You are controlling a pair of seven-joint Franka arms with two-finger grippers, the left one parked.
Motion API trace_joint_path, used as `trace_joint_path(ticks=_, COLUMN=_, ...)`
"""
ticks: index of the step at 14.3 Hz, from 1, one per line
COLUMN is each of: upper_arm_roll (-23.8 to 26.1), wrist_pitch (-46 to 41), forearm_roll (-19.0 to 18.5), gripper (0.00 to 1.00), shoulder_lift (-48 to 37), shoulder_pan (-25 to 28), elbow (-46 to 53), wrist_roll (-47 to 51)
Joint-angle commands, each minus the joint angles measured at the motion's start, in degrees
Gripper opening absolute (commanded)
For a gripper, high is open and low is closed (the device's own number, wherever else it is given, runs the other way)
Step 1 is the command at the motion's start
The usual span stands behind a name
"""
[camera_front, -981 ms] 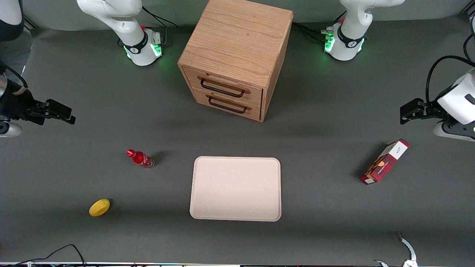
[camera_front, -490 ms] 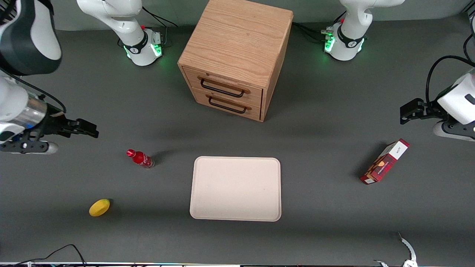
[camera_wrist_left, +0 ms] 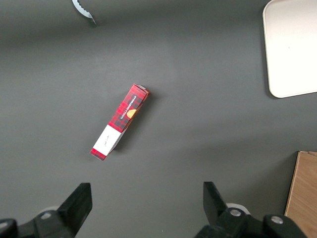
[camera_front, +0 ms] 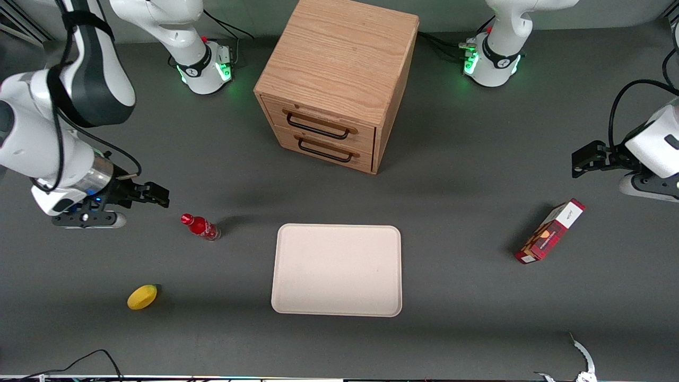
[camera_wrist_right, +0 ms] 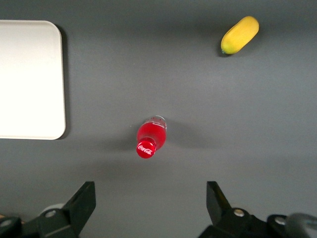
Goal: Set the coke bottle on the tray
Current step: 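Move the open right gripper down over the red Coca-Cola bottle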
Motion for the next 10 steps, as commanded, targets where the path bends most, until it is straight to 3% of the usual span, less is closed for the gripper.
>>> trace_joint_path(ticks=1, upper_arm_roll=0.2, wrist_pitch=6.1, forearm_roll=-1.4, gripper=0.98, shoulder_lift=-0.8, shoulder_pan=0.1, elbow=-5.9, wrist_roll=2.3)
trace_joint_path(ticks=7, upper_arm_roll=0.2, wrist_pitch=12.8, forearm_roll=-2.7, gripper=0.97, shoulder_lift=2.7, shoulder_pan=0.3, elbow=-9.3, wrist_roll=2.5)
trace_joint_path(ticks=10, upper_arm_roll=0.2, wrist_pitch=13.7, forearm_roll=-3.6, gripper=0.92, shoulder_lift=4.7, shoulder_pan=1.4, elbow=-9.3, wrist_roll=2.5)
